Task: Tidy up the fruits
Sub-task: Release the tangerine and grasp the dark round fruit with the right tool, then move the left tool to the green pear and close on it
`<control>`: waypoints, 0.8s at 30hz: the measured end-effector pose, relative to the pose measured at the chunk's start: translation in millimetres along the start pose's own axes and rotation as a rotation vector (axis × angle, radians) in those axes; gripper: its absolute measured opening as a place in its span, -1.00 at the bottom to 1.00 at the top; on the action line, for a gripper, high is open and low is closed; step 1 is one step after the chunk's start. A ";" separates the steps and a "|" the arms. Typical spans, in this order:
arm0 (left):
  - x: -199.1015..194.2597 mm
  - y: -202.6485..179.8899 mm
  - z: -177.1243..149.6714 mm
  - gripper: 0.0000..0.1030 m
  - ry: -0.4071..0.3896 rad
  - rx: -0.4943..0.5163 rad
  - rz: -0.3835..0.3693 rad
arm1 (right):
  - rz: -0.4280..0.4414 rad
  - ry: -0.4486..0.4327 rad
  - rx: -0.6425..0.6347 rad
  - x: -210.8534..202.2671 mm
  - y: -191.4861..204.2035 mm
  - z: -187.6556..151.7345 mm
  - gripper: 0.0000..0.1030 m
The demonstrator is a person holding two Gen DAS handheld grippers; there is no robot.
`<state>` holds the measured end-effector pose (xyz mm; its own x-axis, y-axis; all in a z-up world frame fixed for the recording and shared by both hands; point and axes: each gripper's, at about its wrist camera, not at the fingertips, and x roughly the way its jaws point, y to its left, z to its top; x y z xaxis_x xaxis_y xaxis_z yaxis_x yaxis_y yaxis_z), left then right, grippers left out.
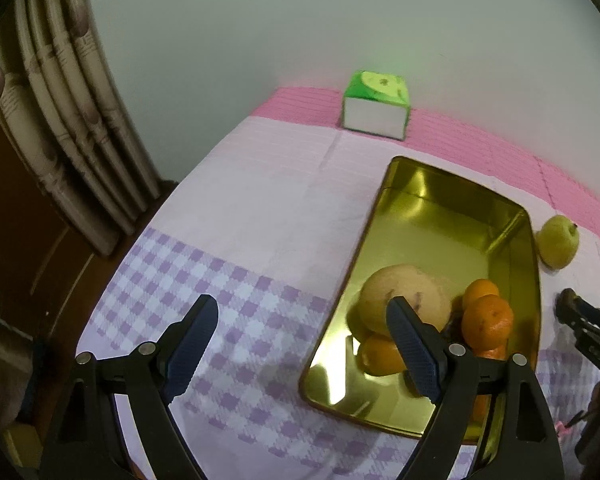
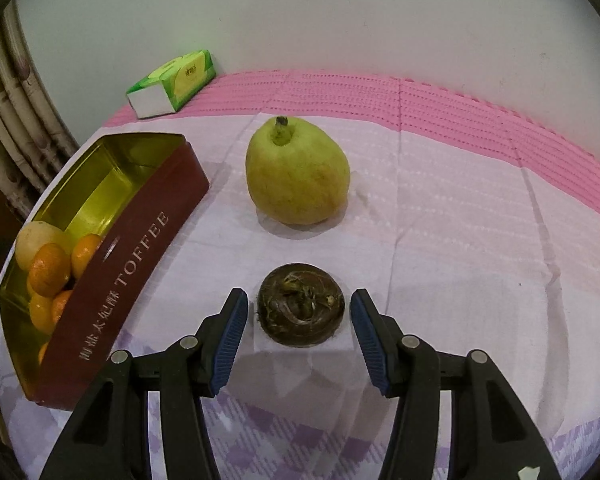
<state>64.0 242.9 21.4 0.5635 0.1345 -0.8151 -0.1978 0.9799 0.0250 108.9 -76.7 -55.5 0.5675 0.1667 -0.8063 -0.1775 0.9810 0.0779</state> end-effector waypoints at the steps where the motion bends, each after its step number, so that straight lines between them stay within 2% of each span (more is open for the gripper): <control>1: -1.6 -1.7 -0.1 0.69 -0.007 0.008 -0.003 | 0.001 -0.003 0.000 0.2 -1.0 -1.1 -0.14; 9: -0.4 -21.7 -3.9 0.72 -0.005 0.075 -0.001 | 0.033 -0.028 -0.002 -3.3 -6.7 -4.6 -0.18; 13: -4.1 -41.5 -2.7 0.72 -0.004 0.107 -0.011 | 0.013 -0.040 -0.003 -7.0 -16.0 -6.0 -0.18; 19: -11.7 -87.0 5.4 0.72 -0.008 0.144 -0.099 | -0.042 -0.055 0.053 -12.0 -58.2 -7.1 -0.18; 24: -13.4 -128.7 14.3 0.72 -0.012 0.201 -0.144 | -0.088 -0.069 0.090 -17.7 -90.6 -9.8 -0.18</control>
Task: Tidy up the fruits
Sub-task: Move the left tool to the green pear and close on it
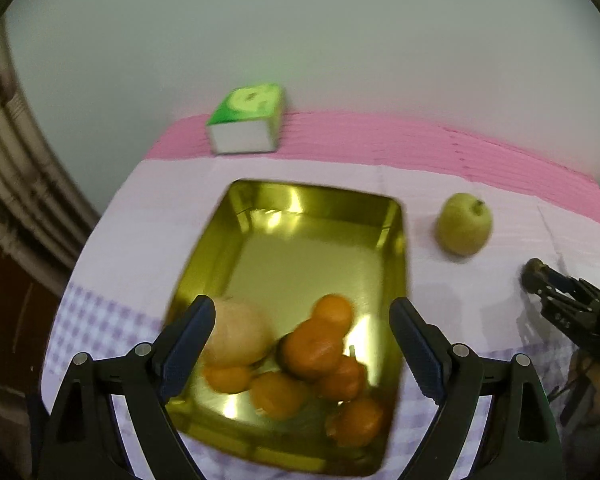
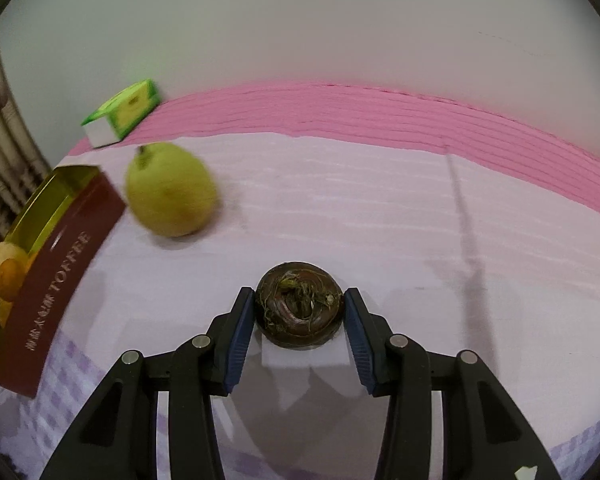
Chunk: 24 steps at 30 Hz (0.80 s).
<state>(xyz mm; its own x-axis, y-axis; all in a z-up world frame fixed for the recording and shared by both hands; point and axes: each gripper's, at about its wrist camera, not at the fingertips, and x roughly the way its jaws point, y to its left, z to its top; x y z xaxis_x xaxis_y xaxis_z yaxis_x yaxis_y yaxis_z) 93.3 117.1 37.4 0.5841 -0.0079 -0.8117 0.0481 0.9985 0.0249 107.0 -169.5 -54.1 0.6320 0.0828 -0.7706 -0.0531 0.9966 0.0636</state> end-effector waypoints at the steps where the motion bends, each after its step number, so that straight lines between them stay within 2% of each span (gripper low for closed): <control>1: 0.6 -7.1 2.1 0.72 -0.002 0.011 -0.007 | -0.012 -0.004 0.004 -0.6 -5.7 -0.1 -0.18; 10: 15.1 -74.3 18.6 0.72 0.008 0.114 -0.080 | -0.054 -0.029 0.026 -2.4 -29.7 -0.2 -0.18; 18: 42.6 -104.7 36.2 0.72 0.048 0.079 -0.158 | -0.036 -0.036 0.041 -4.3 -34.0 -1.6 -0.18; 24: 67.9 -119.6 47.8 0.72 0.074 0.043 -0.184 | -0.039 -0.034 0.039 -4.5 -34.5 -1.8 -0.18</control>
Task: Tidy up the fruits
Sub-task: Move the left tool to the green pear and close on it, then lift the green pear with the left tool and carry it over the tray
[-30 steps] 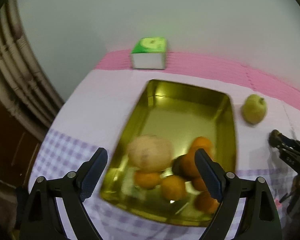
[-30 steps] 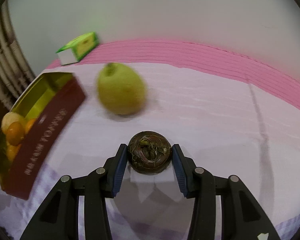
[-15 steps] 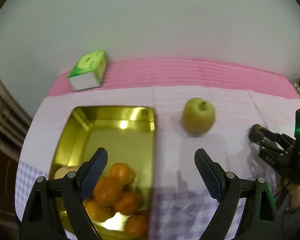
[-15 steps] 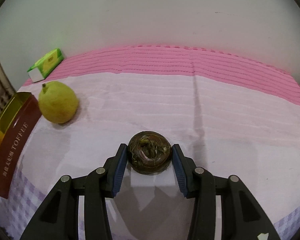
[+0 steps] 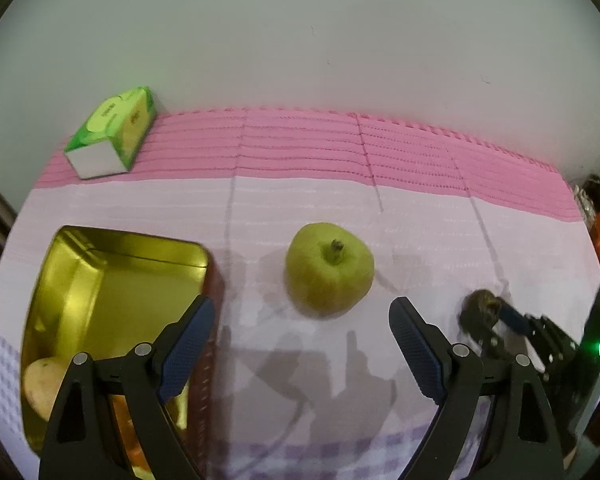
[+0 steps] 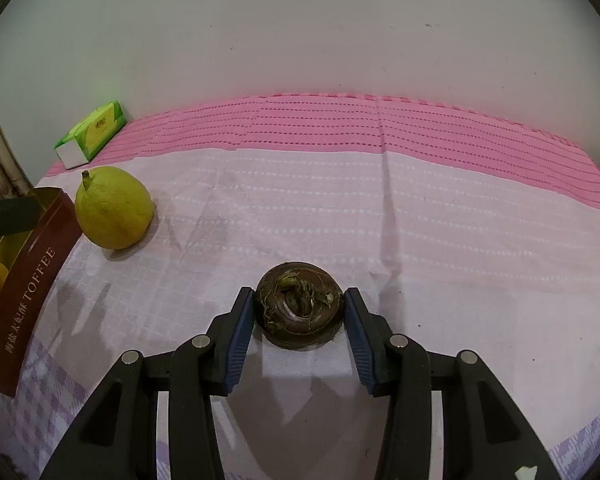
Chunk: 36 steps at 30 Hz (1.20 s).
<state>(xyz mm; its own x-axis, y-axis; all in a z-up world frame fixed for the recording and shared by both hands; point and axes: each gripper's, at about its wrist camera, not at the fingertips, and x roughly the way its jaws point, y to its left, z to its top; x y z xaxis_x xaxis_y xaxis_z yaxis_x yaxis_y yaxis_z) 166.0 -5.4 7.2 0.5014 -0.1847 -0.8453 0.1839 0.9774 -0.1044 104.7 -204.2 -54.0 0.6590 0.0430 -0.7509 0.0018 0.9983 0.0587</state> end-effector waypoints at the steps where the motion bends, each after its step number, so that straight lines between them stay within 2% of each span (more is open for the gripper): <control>1: 3.4 -2.2 0.7 0.71 0.003 0.004 0.001 | -0.003 0.000 -0.002 0.1 0.5 0.1 -0.18; 7: 19.5 -18.9 5.7 0.70 0.002 0.067 0.008 | -0.009 0.003 -0.007 2.0 2.0 -0.1 -0.18; 16: 41.8 -23.3 19.4 0.68 -0.005 0.077 -0.004 | -0.008 0.003 -0.005 2.1 2.3 0.0 -0.18; 19: 49.8 -26.0 20.5 0.53 0.011 0.082 -0.013 | -0.006 0.003 -0.003 3.5 2.7 0.2 -0.17; 27: 61.9 -23.7 20.5 0.44 0.027 0.071 -0.005 | -0.005 0.003 -0.002 3.3 2.1 0.0 -0.17; 31: 68.2 -21.1 21.2 0.30 0.042 0.064 0.009 | -0.006 0.003 -0.002 3.3 2.4 0.1 -0.17; 36: 68.5 -21.1 21.9 0.29 0.045 0.066 0.004 | -0.007 0.003 -0.002 3.3 2.8 0.1 -0.17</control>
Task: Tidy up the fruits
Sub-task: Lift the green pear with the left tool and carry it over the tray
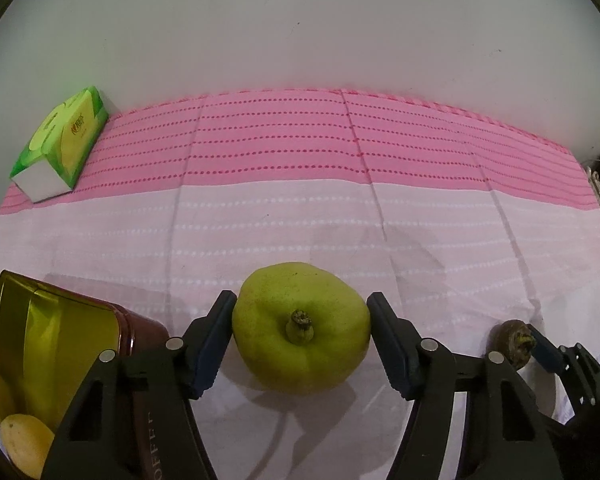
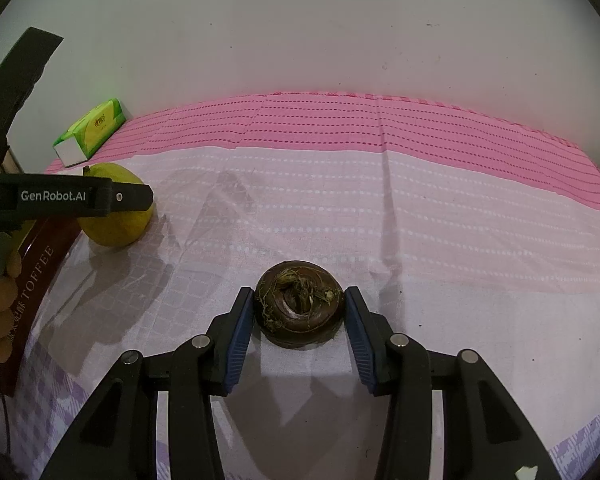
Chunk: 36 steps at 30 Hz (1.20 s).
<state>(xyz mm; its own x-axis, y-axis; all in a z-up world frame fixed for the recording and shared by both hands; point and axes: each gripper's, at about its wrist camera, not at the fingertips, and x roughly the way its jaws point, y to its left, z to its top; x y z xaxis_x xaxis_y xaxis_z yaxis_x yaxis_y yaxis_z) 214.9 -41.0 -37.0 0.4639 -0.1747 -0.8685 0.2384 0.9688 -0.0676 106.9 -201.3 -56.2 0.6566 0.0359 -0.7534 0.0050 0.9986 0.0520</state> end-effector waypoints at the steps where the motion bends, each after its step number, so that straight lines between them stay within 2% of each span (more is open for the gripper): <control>1: -0.5 -1.1 -0.8 0.29 -0.003 0.011 0.001 | -0.001 0.000 0.000 0.1 0.0 0.0 -0.17; 14: -15.9 -2.3 -13.7 0.29 0.012 0.012 -0.017 | -0.015 0.004 -0.012 1.6 -0.5 -0.2 -0.17; 36: -87.9 3.1 -43.2 0.29 -0.054 0.033 -0.018 | -0.057 0.010 -0.043 3.0 3.9 -1.7 -0.17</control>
<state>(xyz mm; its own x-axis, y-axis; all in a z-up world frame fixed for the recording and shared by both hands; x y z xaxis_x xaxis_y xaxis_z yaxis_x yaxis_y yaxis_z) 138.0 -15.0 17.9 0.5043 -0.2021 -0.8395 0.2748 0.9592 -0.0659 107.6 -197.2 -59.4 0.6486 -0.0205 -0.7609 0.0092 0.9998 -0.0191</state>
